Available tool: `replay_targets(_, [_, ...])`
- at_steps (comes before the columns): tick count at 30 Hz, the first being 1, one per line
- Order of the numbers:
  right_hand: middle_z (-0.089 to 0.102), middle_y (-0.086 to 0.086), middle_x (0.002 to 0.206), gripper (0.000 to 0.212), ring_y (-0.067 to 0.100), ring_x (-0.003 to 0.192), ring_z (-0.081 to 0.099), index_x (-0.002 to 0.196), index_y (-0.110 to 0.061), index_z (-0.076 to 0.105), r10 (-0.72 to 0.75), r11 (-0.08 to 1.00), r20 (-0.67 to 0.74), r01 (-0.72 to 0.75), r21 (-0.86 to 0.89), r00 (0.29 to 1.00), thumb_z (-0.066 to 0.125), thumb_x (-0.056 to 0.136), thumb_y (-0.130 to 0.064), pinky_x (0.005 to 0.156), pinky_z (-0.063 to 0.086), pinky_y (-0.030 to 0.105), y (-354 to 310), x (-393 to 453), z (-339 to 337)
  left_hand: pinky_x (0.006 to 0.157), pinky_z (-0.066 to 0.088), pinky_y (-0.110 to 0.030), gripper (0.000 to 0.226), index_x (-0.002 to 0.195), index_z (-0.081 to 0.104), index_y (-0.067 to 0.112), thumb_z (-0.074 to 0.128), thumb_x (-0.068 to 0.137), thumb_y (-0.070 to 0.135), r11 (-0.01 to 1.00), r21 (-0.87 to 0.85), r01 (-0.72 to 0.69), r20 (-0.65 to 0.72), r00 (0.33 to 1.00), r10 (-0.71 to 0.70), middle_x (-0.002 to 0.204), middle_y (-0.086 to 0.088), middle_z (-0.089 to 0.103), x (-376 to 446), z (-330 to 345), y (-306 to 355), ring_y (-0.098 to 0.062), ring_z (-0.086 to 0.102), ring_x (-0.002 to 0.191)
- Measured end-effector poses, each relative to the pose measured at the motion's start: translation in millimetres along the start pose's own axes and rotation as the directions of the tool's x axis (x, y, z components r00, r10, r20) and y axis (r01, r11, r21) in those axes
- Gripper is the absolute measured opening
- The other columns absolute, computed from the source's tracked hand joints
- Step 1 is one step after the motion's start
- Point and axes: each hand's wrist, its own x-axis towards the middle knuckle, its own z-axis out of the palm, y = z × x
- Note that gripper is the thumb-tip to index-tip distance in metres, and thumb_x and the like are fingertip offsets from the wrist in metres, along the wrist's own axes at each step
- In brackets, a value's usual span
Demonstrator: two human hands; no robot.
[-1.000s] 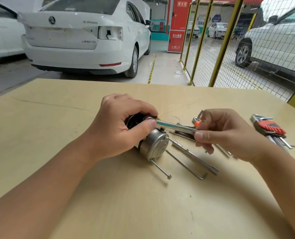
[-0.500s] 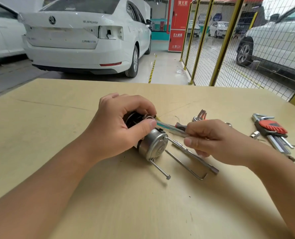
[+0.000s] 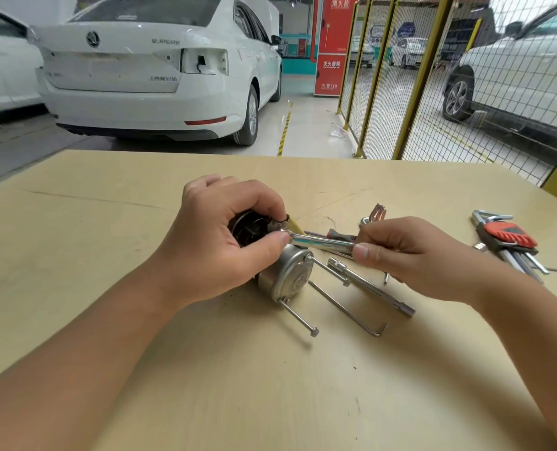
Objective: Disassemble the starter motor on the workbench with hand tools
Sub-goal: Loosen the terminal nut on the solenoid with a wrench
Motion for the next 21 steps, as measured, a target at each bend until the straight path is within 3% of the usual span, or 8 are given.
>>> replay_targets(4, [0.034,-0.005,0.058,0.037,0.013,0.055,0.034,0.062,-0.03,0.05,-0.021,0.999,-0.007,0.021,0.04,1.0,0.055,0.09,-0.054,0.054,0.032,0.035,3,1,2,0.083,0.05,-0.05,0.016,0.087,0.074,0.007,0.08,0.073,0.014,0.999,0.019,-0.043,-0.011,0.999,0.043,0.085,0.012,0.069,0,-1,-2,-0.013,0.061,0.074])
replay_targets(9, [0.035,-0.003,0.055,0.038,0.005,0.048,0.03,0.065,-0.022,0.054,-0.056,0.995,-0.027,0.058,0.084,0.998,0.058,0.089,-0.051,0.045,0.026,0.015,3,-1,-3,0.085,0.051,-0.053,0.02,0.089,0.075,0.008,0.082,0.072,0.016,0.999,0.024,-0.049,-0.001,0.999,0.049,0.085,0.01,0.071,0,-2,-2,-0.013,0.063,0.076])
replay_targets(14, [0.036,-0.006,0.059,0.029,0.012,0.056,0.032,0.068,-0.026,0.059,-0.04,0.991,-0.08,0.05,0.121,0.996,0.061,0.091,-0.044,0.053,0.027,0.029,5,2,6,0.092,0.049,-0.062,0.022,0.094,0.075,0.014,0.082,0.073,0.017,0.999,0.012,-0.029,0.018,0.999,0.029,0.092,0.016,0.071,0,-3,-2,-0.009,0.067,0.086])
replay_targets(17, [0.044,-0.007,0.062,0.024,0.011,0.061,0.038,0.075,-0.027,0.062,-0.022,0.998,-0.139,0.029,0.049,0.99,0.06,0.092,-0.044,0.059,0.032,0.033,8,5,14,0.095,0.047,-0.064,0.023,0.097,0.075,0.019,0.081,0.076,0.02,1.0,0.002,-0.008,0.039,0.999,0.008,0.094,0.019,0.071,0,-4,-2,-0.008,0.067,0.09])
replay_targets(21, [0.055,0.005,0.065,0.026,0.023,0.063,0.044,0.077,-0.029,0.066,-0.018,1.0,-0.204,0.021,0.012,0.979,0.06,0.091,-0.05,0.062,0.035,0.034,6,5,18,0.101,0.042,-0.066,0.027,0.1,0.068,0.034,0.079,0.078,0.023,0.999,-0.021,0.03,0.07,0.997,-0.028,0.096,0.02,0.072,1,-5,-1,-0.006,0.066,0.095])
